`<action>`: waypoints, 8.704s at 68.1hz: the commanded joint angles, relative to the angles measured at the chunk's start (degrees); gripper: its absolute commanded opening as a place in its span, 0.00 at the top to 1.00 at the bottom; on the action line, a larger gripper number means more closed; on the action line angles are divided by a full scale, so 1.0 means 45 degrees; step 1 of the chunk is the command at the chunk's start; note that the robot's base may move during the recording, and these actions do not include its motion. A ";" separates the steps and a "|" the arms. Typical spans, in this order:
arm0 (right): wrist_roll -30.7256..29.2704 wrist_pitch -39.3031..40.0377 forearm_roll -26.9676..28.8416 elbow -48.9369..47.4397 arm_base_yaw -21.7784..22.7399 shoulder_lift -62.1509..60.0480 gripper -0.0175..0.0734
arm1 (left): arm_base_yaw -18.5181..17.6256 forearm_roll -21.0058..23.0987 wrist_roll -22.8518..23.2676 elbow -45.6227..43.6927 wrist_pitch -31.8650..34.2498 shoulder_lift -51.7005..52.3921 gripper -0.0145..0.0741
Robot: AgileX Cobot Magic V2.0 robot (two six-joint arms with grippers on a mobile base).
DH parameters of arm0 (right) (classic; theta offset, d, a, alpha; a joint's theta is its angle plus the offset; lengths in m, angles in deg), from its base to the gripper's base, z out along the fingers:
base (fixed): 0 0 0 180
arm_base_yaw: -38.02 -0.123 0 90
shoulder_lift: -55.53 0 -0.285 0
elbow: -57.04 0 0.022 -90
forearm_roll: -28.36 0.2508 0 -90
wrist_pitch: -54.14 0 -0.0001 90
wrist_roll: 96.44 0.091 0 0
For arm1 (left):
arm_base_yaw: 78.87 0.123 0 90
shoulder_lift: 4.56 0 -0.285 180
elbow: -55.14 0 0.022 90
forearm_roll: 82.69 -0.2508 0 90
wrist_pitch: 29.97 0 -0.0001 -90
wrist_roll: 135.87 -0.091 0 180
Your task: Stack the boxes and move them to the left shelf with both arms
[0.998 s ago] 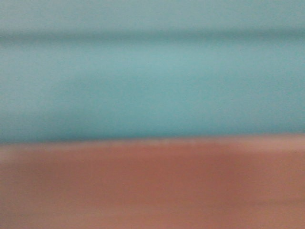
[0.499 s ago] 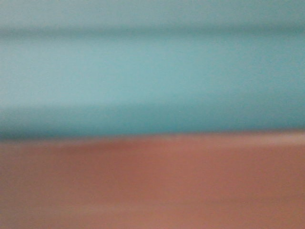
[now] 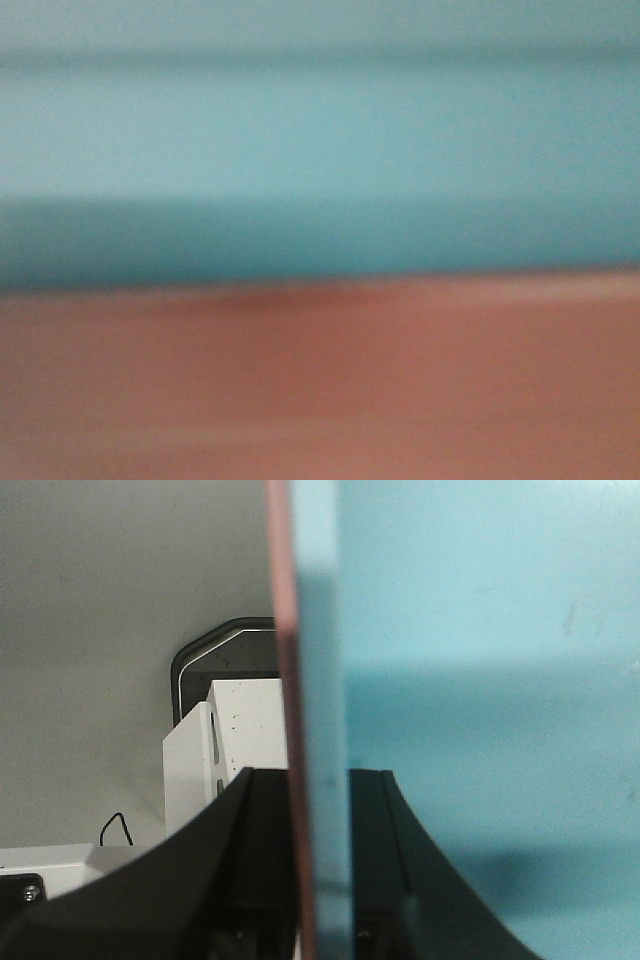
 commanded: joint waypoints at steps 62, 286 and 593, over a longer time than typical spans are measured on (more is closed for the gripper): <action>-0.0046 -0.0777 0.0412 -0.0431 -0.0033 -0.0418 0.75 | -0.0183 0.1631 -0.0011 -0.0487 -0.0939 0.0446 0.85; -0.0046 -0.0777 0.0401 -0.0431 -0.0033 -0.0403 0.75 | -0.0183 0.1648 -0.0011 -0.0487 -0.0939 0.0446 0.85; -0.0603 0.1411 -0.0307 -0.0431 -0.0024 -0.0375 0.75 | 0.0184 0.0472 -0.0423 -0.0509 -0.0407 0.0212 0.85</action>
